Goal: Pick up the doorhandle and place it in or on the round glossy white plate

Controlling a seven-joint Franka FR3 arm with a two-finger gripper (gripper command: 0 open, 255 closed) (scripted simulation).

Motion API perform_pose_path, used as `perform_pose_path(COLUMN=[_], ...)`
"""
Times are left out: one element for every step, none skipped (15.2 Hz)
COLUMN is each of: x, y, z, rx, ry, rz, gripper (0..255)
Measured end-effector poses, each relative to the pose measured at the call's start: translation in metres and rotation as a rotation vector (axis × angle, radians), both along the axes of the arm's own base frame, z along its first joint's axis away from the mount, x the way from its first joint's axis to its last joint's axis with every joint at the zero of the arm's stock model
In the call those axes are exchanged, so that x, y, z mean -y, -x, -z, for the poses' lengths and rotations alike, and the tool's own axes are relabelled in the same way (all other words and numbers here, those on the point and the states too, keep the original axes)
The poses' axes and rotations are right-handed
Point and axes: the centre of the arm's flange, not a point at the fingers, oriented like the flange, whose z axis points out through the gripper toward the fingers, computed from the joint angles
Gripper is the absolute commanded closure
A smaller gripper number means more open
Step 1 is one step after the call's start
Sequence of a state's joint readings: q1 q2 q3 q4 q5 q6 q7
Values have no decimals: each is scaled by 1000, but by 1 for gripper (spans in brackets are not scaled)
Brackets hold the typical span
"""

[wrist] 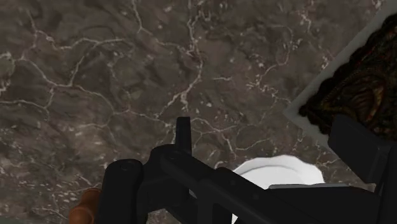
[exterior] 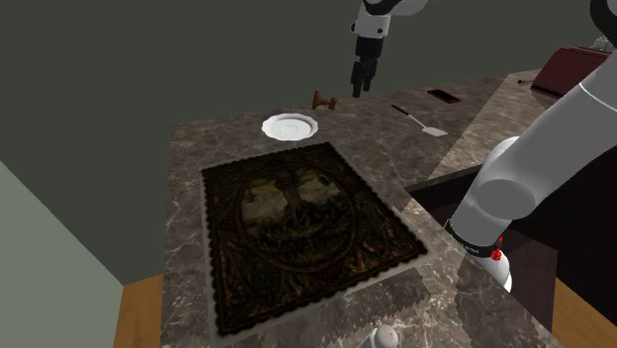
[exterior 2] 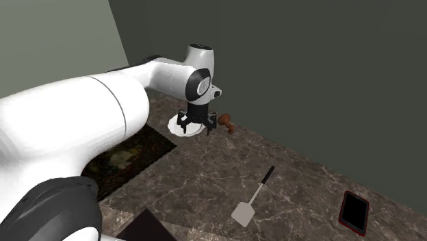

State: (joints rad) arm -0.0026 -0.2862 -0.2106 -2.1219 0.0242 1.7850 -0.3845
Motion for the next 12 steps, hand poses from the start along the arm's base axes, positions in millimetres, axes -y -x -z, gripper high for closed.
perform_pose_path(x=[6, 12, 21, 25, 31, 40, 46, 51, 56, 64, 69, 73], y=[-9, -19, -29, -38, -49, -59, -69, -79, -88, -98, -110, -121], z=[6, 13, 18, 19, 21, 26, 31, 35, 41, 46, 49, 55], rx=[4, 8, 13, 17, 22, 26, 30, 35, 39, 43, 48, 52], ry=[4, 7, 11, 15, 18, 22, 26, 30, 33, 37, 41, 44], rz=[-3, -6, -8, -11, -14, -16, -19, -22, -25, -27, -30, -33], gripper=[0, 0, 0, 0, 0, 0, 0, 0, 0, 0, 0, 0])
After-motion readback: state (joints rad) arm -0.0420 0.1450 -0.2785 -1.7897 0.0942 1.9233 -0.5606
